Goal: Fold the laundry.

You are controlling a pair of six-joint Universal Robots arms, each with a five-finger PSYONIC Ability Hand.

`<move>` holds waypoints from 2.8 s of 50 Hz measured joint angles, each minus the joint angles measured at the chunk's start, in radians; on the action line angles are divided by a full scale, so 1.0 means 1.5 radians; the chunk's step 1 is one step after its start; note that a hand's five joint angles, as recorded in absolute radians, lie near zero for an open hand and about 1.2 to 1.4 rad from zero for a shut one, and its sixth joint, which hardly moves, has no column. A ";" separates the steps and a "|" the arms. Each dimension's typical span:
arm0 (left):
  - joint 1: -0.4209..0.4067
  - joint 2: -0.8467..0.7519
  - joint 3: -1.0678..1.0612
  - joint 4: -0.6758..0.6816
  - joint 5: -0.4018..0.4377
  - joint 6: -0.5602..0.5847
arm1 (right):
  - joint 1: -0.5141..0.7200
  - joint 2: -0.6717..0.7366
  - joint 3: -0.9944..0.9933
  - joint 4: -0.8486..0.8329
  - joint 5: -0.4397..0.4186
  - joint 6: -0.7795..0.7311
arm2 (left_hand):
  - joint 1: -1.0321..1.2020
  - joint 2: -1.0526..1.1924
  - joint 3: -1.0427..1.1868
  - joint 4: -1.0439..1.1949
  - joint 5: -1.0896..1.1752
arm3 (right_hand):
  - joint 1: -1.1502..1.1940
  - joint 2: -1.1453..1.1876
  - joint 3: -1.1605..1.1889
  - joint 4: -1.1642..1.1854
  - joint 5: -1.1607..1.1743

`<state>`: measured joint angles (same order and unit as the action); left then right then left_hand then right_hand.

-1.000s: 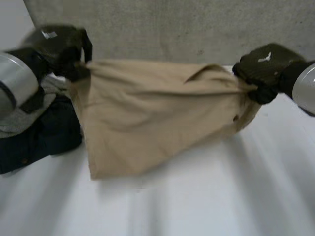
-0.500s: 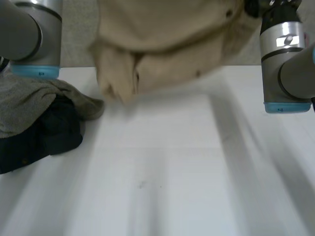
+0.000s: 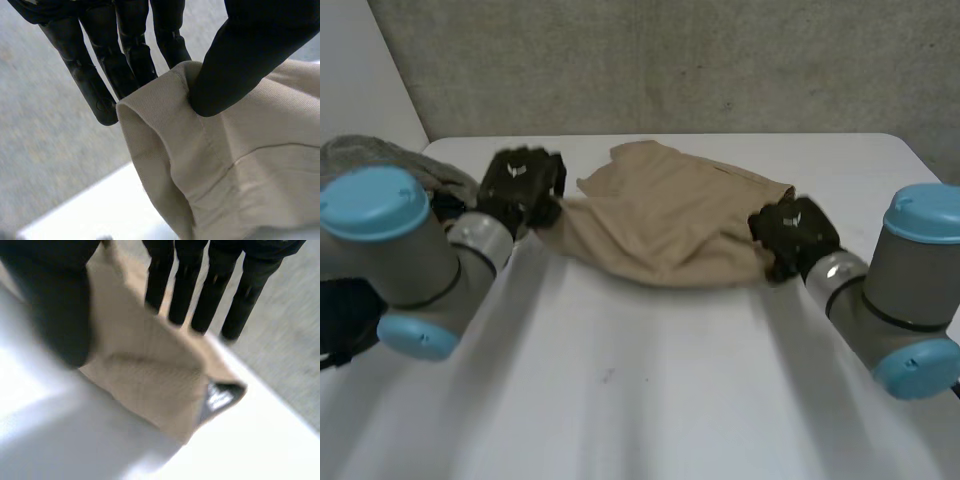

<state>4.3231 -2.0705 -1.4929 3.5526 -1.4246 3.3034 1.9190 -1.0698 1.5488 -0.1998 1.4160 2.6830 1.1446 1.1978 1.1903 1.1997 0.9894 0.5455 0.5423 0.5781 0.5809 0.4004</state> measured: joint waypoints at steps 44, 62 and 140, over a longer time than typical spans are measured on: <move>0.029 0.216 -0.228 -0.184 0.085 0.113 | -0.042 -0.054 -0.083 0.277 -0.017 -0.057 | 0.000 0.000 0.000 0.000 0.000 | 0.365 0.426 0.405 0.408 0.397; 0.006 0.245 -0.196 -0.624 0.127 0.372 | -0.060 -0.160 0.092 0.448 -0.033 -0.342 | 0.000 0.000 0.000 0.000 0.013 | 0.365 0.426 0.405 0.409 0.406; 0.011 0.129 -0.168 -0.061 0.077 0.097 | -0.017 0.077 -0.234 0.362 -0.060 -0.063 | 0.000 0.001 0.005 0.003 0.013 | -0.016 -0.025 -0.047 -0.052 -0.050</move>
<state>4.3396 -1.8763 -1.7456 3.4607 -1.3098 3.4483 1.8929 -0.9547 1.1984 0.3428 1.3254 2.5885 1.1446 1.1996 1.1985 1.2037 1.0096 0.5215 0.5054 0.5078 0.5036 0.3254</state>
